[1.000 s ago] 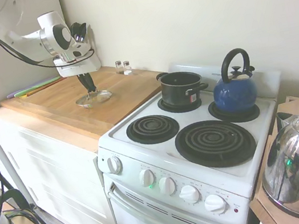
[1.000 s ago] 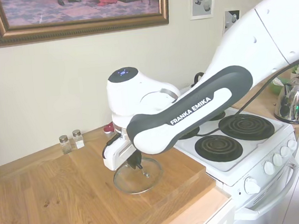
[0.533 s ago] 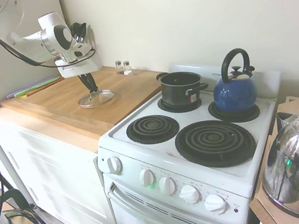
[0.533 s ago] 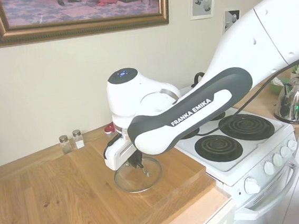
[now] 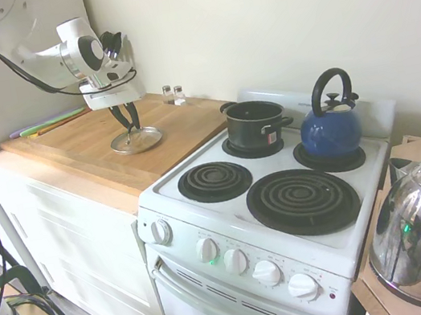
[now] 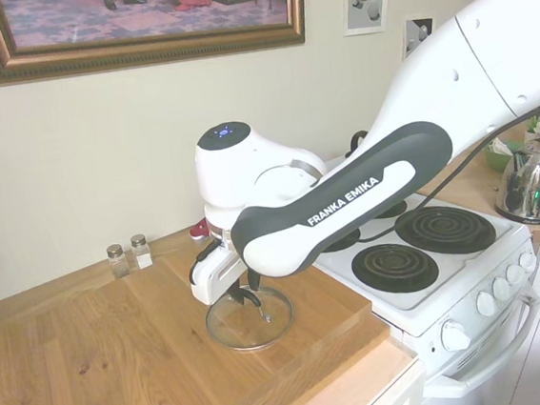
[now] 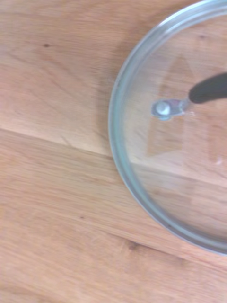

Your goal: Uncover the lid of the pot

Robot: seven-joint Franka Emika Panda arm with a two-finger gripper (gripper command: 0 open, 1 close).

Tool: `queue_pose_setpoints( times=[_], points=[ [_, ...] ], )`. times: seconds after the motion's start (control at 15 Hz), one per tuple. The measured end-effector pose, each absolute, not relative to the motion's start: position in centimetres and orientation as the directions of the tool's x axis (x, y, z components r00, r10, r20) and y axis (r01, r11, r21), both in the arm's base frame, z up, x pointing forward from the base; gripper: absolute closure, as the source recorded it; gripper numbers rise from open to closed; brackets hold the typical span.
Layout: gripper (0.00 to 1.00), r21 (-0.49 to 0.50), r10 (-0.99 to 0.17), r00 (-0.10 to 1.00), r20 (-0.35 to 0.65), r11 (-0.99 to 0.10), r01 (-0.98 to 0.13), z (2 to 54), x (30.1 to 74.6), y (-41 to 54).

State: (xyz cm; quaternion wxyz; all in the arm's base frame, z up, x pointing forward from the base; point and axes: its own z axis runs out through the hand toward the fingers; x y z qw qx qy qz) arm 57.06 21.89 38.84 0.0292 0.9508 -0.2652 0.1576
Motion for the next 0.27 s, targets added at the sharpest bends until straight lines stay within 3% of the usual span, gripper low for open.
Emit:
queue_pose_setpoints(
  times=[0.27],
  points=[
    [0.0,-0.099,-0.488,0.811,0.323,-0.87,-0.483,41.8,56.1,19.9]
  ],
)
